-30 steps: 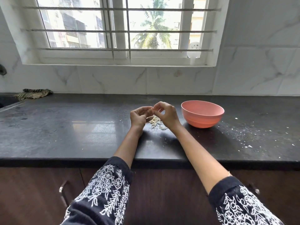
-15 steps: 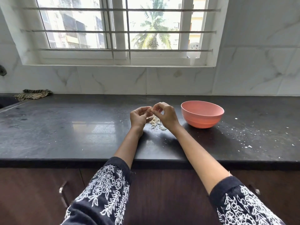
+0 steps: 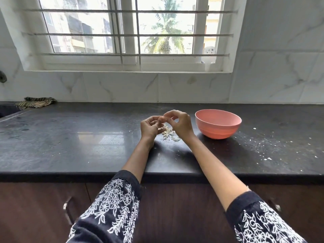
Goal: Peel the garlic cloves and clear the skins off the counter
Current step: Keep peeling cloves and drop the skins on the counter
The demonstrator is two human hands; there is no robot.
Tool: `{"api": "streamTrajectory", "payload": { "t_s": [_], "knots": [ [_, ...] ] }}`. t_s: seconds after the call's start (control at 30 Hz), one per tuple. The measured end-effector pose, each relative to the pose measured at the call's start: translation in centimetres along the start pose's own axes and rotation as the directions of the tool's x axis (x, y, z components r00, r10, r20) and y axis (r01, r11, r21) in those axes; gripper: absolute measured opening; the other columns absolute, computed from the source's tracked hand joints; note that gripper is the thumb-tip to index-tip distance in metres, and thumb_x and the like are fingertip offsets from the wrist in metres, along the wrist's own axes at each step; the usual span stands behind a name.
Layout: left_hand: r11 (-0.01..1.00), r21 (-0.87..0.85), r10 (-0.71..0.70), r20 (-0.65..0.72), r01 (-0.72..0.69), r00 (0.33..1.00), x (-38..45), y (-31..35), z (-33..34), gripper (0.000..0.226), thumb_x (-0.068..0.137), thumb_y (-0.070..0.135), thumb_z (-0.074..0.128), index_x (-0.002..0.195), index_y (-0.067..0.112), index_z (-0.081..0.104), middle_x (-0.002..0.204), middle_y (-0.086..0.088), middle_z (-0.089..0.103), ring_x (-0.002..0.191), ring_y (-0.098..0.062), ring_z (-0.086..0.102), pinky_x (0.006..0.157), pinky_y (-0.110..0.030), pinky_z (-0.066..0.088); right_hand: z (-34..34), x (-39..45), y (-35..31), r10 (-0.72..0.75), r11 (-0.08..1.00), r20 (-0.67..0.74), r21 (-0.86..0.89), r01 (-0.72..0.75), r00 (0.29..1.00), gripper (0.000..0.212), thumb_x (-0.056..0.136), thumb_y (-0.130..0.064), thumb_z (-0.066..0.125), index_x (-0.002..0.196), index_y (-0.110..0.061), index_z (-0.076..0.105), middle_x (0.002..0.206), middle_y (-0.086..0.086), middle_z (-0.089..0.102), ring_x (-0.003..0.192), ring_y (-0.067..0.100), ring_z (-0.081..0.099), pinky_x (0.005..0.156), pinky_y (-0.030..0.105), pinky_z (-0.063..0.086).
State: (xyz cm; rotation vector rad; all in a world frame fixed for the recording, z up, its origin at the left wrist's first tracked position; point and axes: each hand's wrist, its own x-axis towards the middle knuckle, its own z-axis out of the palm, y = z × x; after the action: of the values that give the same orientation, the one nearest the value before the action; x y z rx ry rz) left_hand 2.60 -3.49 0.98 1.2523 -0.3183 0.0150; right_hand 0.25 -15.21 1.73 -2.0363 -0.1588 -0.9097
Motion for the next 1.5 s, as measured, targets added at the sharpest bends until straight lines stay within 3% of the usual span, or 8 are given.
{"api": "streamTrajectory", "payload": {
  "t_s": [0.2, 0.3, 0.53, 0.8, 1.0, 1.1, 1.23, 1.5],
  "knots": [
    [1.0, 0.004, -0.007, 0.036, 0.007, 0.999, -0.2, 0.0, 0.1, 0.014, 0.089, 0.008, 0.059, 0.076, 0.011, 0.061, 0.053, 0.009, 0.065, 0.05, 0.001, 0.056, 0.053, -0.018, 0.053, -0.1, 0.0, 0.0, 0.083, 0.993, -0.02, 0.091, -0.081, 0.996, 0.011, 0.073, -0.019, 0.078, 0.07, -0.016, 0.068, 0.064, -0.013, 0.063, 0.062, 0.004, 0.057, 0.061, 0.04, 0.053],
    [1.0, 0.008, -0.005, 0.032, 0.005, 0.999, -0.2, 0.1, 0.1, 0.014, 0.089, 0.008, 0.06, 0.075, 0.011, 0.062, 0.053, 0.009, 0.064, 0.051, -0.001, 0.056, 0.053, -0.017, 0.053, -0.1, 0.0, -0.1, 0.094, 0.99, -0.011, 0.11, -0.093, 0.995, 0.013, 0.073, -0.018, 0.078, 0.069, -0.017, 0.066, 0.064, -0.012, 0.063, 0.063, 0.007, 0.058, 0.062, 0.042, 0.052],
    [1.0, 0.027, -0.002, 0.041, 0.001, 0.999, -0.2, 0.0, 0.1, 0.012, 0.087, 0.008, 0.063, 0.075, 0.011, 0.063, 0.053, 0.01, 0.064, 0.05, 0.001, 0.055, 0.055, -0.018, 0.055, 0.1, 0.2, 0.3, 0.138, 0.982, 0.044, 0.126, -0.142, 0.99, 0.025, 0.077, -0.014, 0.075, 0.063, -0.026, 0.058, 0.062, -0.009, 0.058, 0.06, 0.009, 0.053, 0.061, 0.04, 0.049],
    [0.999, 0.024, -0.044, 0.094, 0.042, 0.995, -0.2, -0.1, 0.0, 0.007, 0.085, 0.01, 0.065, 0.079, 0.013, 0.065, 0.067, 0.001, 0.064, 0.067, -0.01, 0.057, 0.058, -0.018, 0.055, 0.0, 0.3, 0.4, 0.116, 0.991, 0.011, 0.068, -0.117, 0.993, 0.029, 0.078, -0.008, 0.069, 0.063, -0.03, 0.058, 0.063, -0.011, 0.059, 0.06, 0.015, 0.055, 0.059, 0.039, 0.05],
    [1.0, 0.007, -0.018, 0.064, 0.017, 0.998, 0.1, -0.2, -0.2, 0.007, 0.08, 0.006, 0.069, 0.078, 0.011, 0.066, 0.055, 0.009, 0.067, 0.053, 0.002, 0.06, 0.055, -0.015, 0.052, -0.2, 0.2, 0.2, 0.143, 0.962, 0.029, 0.23, -0.146, 0.989, 0.013, 0.078, -0.01, 0.073, 0.074, -0.019, 0.064, 0.066, -0.002, 0.061, 0.053, 0.007, 0.053, 0.042, 0.02, 0.042],
    [1.0, 0.03, 0.005, 0.045, -0.006, 0.999, 0.3, -0.4, -0.3, 0.007, 0.079, 0.005, 0.07, 0.077, 0.01, 0.066, 0.055, 0.008, 0.067, 0.051, 0.0, 0.059, 0.053, -0.016, 0.051, -0.1, 0.2, 0.1, 0.154, 0.947, 0.04, 0.278, -0.159, 0.987, 0.009, 0.083, -0.006, 0.067, 0.077, -0.012, 0.066, 0.065, -0.001, 0.062, 0.055, 0.012, 0.053, 0.039, 0.019, 0.041],
    [0.996, 0.078, 0.049, 0.025, -0.051, 0.998, 0.5, -0.6, -0.2, 0.01, 0.079, 0.005, 0.071, 0.086, -0.001, 0.067, 0.054, 0.008, 0.066, 0.049, -0.001, 0.059, 0.05, -0.016, 0.051, 0.1, 0.4, 0.6, 0.152, 0.971, 0.029, 0.183, -0.155, 0.988, 0.004, 0.085, -0.011, 0.065, 0.081, -0.011, 0.067, 0.066, 0.001, 0.064, 0.052, 0.01, 0.052, 0.042, 0.022, 0.042],
    [0.951, 0.257, 0.177, -0.003, -0.17, 0.984, 1.1, -1.1, -0.4, 0.014, 0.077, 0.01, 0.074, 0.088, 0.001, 0.072, 0.053, 0.013, 0.066, 0.051, -0.001, 0.059, 0.05, -0.019, 0.052, 0.1, 0.4, 0.9, 0.083, 0.996, 0.047, 0.039, -0.085, 0.995, 0.007, 0.083, -0.011, 0.065, 0.08, -0.009, 0.07, 0.066, -0.002, 0.064, 0.046, -0.002, 0.052, 0.048, 0.02, 0.042]
  ]
}}
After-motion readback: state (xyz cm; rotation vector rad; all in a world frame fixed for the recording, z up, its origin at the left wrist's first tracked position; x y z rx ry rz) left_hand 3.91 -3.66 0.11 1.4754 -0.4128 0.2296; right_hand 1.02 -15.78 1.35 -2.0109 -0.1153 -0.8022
